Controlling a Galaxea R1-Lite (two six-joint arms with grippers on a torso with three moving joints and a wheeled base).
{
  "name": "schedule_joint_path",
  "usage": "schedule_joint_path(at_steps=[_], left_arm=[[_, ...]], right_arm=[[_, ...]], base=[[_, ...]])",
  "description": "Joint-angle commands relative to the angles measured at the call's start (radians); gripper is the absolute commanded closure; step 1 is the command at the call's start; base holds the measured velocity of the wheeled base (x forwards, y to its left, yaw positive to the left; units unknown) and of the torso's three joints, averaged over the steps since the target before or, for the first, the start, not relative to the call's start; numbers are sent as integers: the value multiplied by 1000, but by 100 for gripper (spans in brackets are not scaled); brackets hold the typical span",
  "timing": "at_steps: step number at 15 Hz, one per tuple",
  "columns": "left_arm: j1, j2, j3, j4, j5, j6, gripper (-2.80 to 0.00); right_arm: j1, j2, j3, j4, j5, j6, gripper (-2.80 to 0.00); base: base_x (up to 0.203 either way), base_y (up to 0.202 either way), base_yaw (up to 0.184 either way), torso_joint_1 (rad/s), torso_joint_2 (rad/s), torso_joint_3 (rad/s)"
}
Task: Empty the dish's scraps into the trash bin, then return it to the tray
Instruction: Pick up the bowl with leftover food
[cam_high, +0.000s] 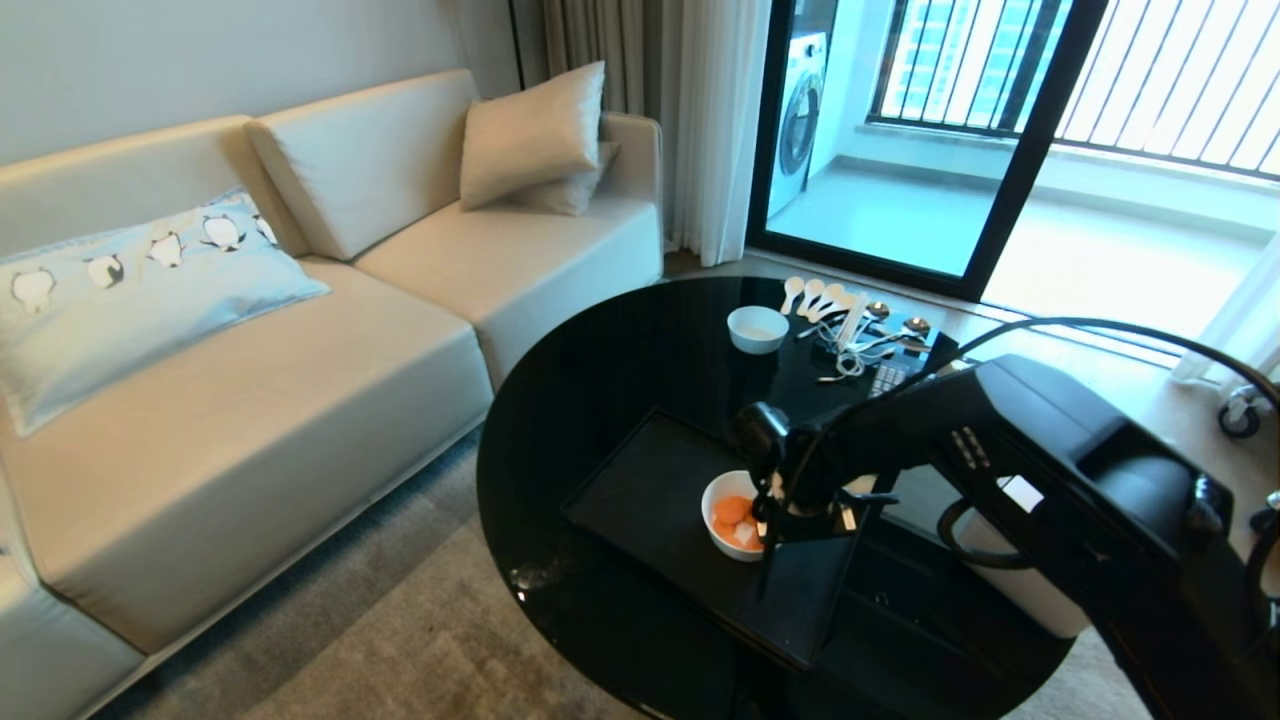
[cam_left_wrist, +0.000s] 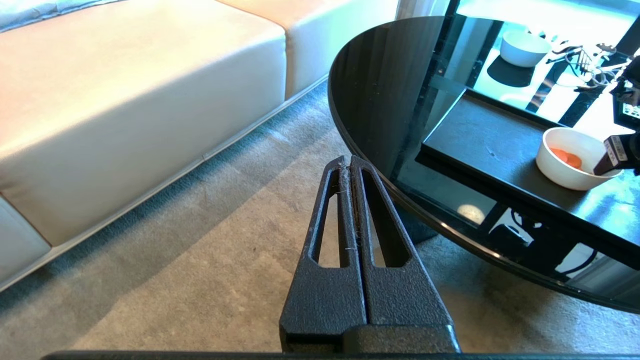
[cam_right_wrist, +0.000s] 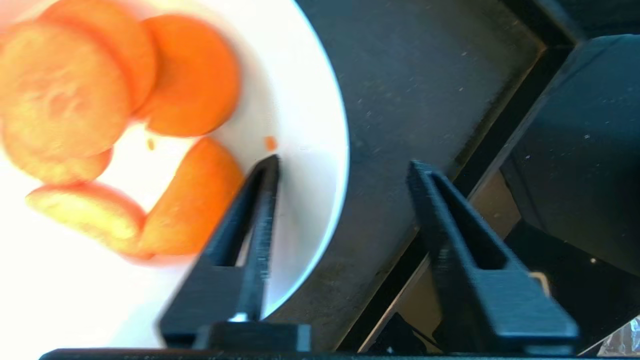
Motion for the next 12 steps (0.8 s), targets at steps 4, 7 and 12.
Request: schedule_joint_path(at_steps=[4, 7, 12], left_arm=[[0, 0, 0, 0, 1, -1, 0], [0, 0, 0, 0, 1, -1, 0], [0, 0, 0, 0, 1, -1, 0]], right_arm=[[36, 11, 1, 1, -1, 13, 0], [44, 8, 3, 6, -1, 33, 0], [43, -18, 6, 21, 3, 65, 0]], base=[[0, 0, 0, 0, 0, 0], [0, 0, 0, 0, 0, 0], [0, 0, 0, 0, 0, 0]])
